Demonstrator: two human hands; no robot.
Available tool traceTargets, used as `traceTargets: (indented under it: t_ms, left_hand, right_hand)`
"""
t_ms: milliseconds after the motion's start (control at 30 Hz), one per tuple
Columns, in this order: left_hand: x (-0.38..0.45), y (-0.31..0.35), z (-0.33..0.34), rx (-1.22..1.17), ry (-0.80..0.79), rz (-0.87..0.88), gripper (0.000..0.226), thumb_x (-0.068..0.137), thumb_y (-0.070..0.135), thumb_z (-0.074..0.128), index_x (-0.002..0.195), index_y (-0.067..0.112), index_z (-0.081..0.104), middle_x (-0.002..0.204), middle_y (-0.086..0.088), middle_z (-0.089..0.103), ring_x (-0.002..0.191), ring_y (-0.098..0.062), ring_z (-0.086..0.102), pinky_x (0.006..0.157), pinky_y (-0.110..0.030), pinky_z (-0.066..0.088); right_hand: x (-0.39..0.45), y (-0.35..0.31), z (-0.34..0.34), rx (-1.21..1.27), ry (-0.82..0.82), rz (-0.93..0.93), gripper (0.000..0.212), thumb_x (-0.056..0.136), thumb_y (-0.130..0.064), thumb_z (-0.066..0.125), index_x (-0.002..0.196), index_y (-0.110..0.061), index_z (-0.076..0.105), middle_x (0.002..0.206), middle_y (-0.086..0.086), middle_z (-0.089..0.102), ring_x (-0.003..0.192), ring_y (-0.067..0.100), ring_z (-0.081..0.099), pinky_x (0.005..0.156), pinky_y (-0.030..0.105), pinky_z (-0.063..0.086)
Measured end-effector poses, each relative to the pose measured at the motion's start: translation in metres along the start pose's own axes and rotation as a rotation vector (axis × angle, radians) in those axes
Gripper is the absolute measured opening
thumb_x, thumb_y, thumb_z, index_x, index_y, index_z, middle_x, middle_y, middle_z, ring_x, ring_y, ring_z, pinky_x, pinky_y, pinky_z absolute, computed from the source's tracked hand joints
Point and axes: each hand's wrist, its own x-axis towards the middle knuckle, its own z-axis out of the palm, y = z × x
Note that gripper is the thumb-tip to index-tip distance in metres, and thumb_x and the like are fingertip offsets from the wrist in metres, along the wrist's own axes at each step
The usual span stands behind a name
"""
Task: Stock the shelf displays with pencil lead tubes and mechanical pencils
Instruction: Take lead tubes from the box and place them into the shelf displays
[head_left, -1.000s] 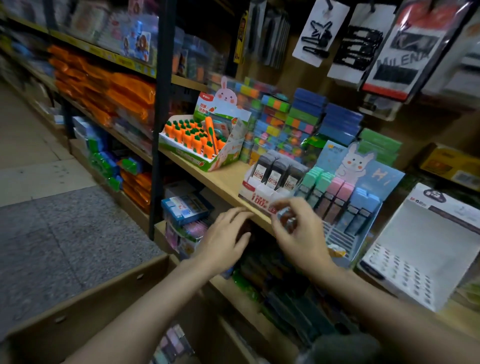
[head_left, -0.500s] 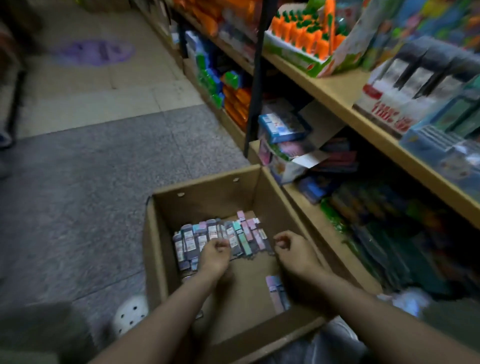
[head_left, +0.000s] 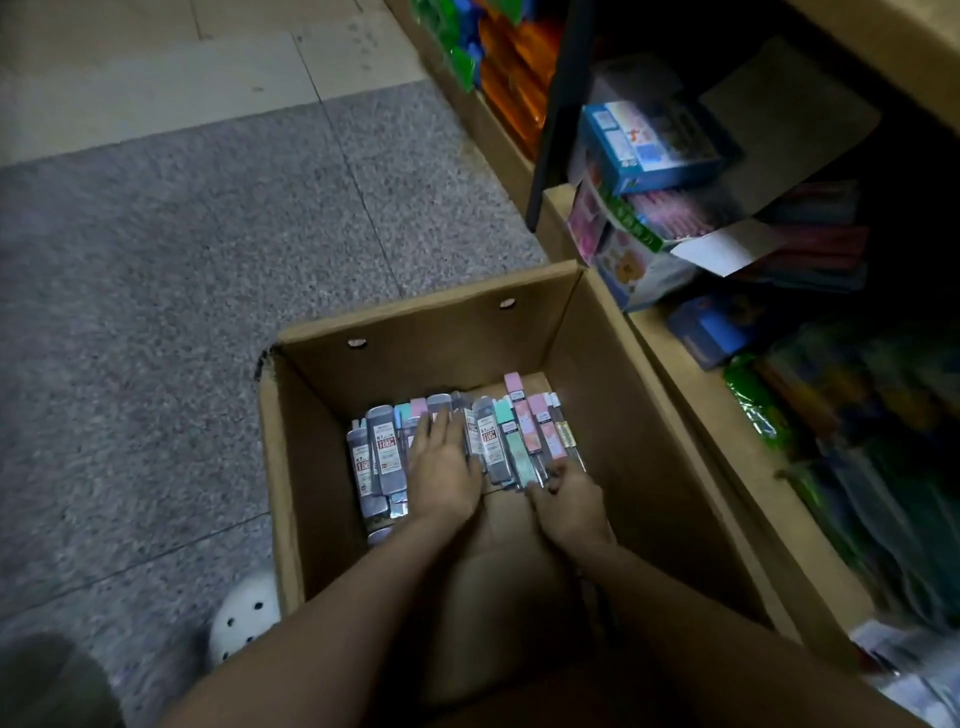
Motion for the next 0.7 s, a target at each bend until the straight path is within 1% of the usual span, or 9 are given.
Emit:
traceTargets:
  t_ms: [67, 200, 300, 400, 467, 500, 567, 633, 700]
  left_hand:
    - [0.002, -0.002, 0.006, 0.07, -0.035, 0.03, 0.064, 0.098, 0.028, 0.048, 0.154, 0.019, 0.02, 0.163, 0.002, 0.012, 0.15, -0.023, 0.0, 0.12, -0.038, 0.007]
    - [-0.009, -0.003, 0.018, 0.09, -0.074, 0.056, 0.062, 0.099, 0.03, 0.044, 0.154, 0.023, 0.017, 0.164, 0.005, 0.003, 0.15, -0.023, -0.007, 0.12, -0.042, 0.004]
    - [-0.02, -0.001, 0.022, 0.101, -0.076, 0.076, 0.057, 0.1, 0.032, 0.04, 0.153, 0.023, 0.021, 0.163, 0.005, 0.006, 0.15, -0.023, -0.006, 0.122, -0.04, 0.002]
    - [-0.029, 0.0, 0.023, 0.104, -0.099, 0.111, 0.055, 0.1, 0.028, 0.041, 0.152, 0.022, 0.024, 0.163, 0.004, 0.012, 0.15, -0.023, -0.003, 0.122, -0.039, 0.002]
    - [-0.033, 0.002, 0.02, -0.024, -0.072, 0.094, 0.048, 0.099, 0.025, 0.045, 0.146, 0.021, 0.037, 0.157, 0.001, 0.03, 0.149, -0.024, 0.01, 0.121, -0.039, 0.013]
    - [-0.034, 0.004, 0.017, -0.123, -0.035, 0.066, 0.042, 0.098, 0.023, 0.049, 0.139, 0.019, 0.045, 0.149, -0.002, 0.042, 0.145, -0.026, 0.022, 0.118, -0.038, 0.022]
    - [-0.034, 0.009, 0.013, -0.312, 0.072, -0.021, 0.033, 0.095, 0.019, 0.057, 0.127, 0.014, 0.057, 0.13, -0.005, 0.057, 0.127, -0.025, 0.045, 0.107, -0.036, 0.038]
    - [-0.031, 0.016, 0.008, -0.556, 0.098, -0.168, 0.034, 0.093, 0.015, 0.06, 0.126, 0.008, 0.058, 0.121, -0.008, 0.06, 0.115, -0.025, 0.056, 0.101, -0.039, 0.045]
    - [-0.028, 0.024, 0.003, -0.844, 0.012, -0.279, 0.038, 0.095, 0.013, 0.059, 0.131, 0.003, 0.052, 0.113, -0.012, 0.064, 0.11, -0.028, 0.06, 0.1, -0.043, 0.047]
  right_hand:
    - [0.005, -0.002, 0.008, -0.005, 0.036, 0.027, 0.034, 0.089, -0.029, 0.068, 0.117, -0.012, 0.057, 0.109, 0.007, 0.069, 0.105, 0.023, 0.063, 0.084, 0.026, 0.044]
    - [0.012, -0.003, 0.016, 0.008, 0.073, 0.072, 0.036, 0.083, -0.034, 0.075, 0.108, -0.013, 0.058, 0.101, 0.006, 0.07, 0.099, 0.025, 0.064, 0.082, 0.032, 0.048]
    - [0.01, -0.002, 0.016, 0.025, 0.107, 0.071, 0.031, 0.082, -0.026, 0.076, 0.106, -0.013, 0.061, 0.099, 0.008, 0.071, 0.098, 0.027, 0.065, 0.08, 0.03, 0.046]
    - [0.003, 0.004, 0.013, 0.055, 0.106, 0.066, 0.029, 0.082, -0.018, 0.076, 0.108, -0.01, 0.065, 0.103, 0.01, 0.071, 0.102, 0.027, 0.064, 0.085, 0.029, 0.046]
    - [-0.001, 0.012, 0.009, 0.092, 0.07, 0.083, 0.026, 0.083, -0.017, 0.075, 0.106, -0.007, 0.069, 0.1, 0.012, 0.071, 0.1, 0.027, 0.065, 0.082, 0.027, 0.046]
    - [-0.003, 0.016, 0.006, 0.114, 0.054, 0.095, 0.024, 0.083, -0.018, 0.075, 0.104, -0.006, 0.07, 0.098, 0.012, 0.072, 0.096, 0.026, 0.066, 0.078, 0.024, 0.046]
    - [-0.008, 0.02, 0.0, 0.226, 0.035, 0.15, 0.021, 0.084, -0.015, 0.074, 0.1, -0.002, 0.071, 0.095, 0.013, 0.072, 0.084, 0.022, 0.066, 0.07, 0.019, 0.046]
    - [-0.014, 0.016, -0.006, 0.461, -0.017, 0.221, 0.018, 0.086, -0.006, 0.071, 0.102, 0.003, 0.069, 0.088, 0.014, 0.069, 0.064, 0.014, 0.063, 0.055, 0.013, 0.049]
    - [-0.019, 0.006, -0.01, 0.692, -0.137, 0.234, 0.019, 0.089, 0.001, 0.065, 0.107, 0.007, 0.063, 0.077, 0.014, 0.064, 0.052, 0.01, 0.057, 0.045, 0.014, 0.046]
